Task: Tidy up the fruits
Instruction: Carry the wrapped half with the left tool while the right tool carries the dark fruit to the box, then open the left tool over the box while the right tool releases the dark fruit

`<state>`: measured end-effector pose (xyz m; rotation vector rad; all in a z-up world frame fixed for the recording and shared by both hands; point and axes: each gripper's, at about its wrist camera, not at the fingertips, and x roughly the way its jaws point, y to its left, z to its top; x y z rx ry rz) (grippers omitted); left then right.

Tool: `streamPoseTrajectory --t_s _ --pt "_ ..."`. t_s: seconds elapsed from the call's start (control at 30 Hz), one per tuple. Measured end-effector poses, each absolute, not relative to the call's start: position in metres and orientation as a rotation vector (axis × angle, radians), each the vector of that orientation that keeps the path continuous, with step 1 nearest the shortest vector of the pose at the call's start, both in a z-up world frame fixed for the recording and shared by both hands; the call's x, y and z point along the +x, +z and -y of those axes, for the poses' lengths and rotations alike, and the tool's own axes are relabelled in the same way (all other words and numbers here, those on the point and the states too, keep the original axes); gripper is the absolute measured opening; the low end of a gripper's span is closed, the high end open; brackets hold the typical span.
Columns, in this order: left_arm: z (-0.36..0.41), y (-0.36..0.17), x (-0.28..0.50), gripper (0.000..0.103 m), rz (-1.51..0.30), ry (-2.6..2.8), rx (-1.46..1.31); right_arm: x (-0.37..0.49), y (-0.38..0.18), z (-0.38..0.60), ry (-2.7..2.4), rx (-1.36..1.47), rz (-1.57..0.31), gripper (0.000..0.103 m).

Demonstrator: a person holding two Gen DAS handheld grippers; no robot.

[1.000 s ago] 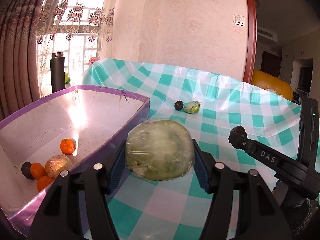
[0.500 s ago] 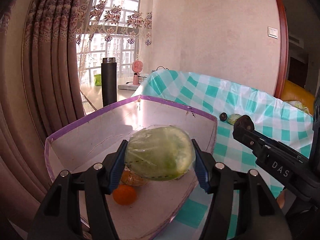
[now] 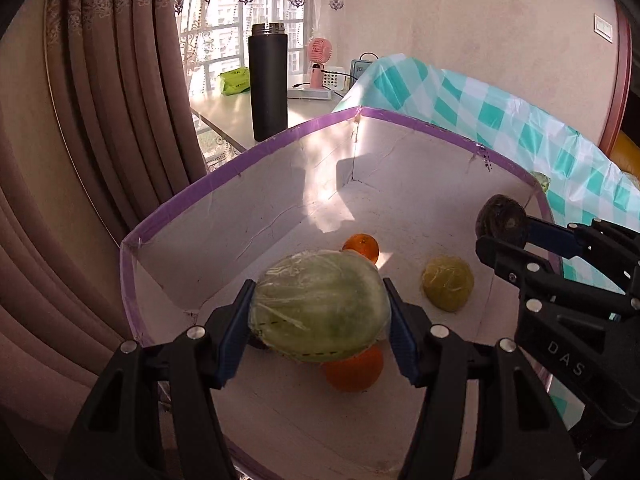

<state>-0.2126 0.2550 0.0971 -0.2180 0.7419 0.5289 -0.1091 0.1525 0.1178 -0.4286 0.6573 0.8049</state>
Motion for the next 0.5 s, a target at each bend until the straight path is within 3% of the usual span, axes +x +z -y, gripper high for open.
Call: streamPoseTrajectory --t_s 0.5 --pt "-0.273 0.090 -0.206 0.062 -0.800 0.547 -0.191 -0.112 0.088 -0.188 0.797 -0.571 -0.755 0.040"
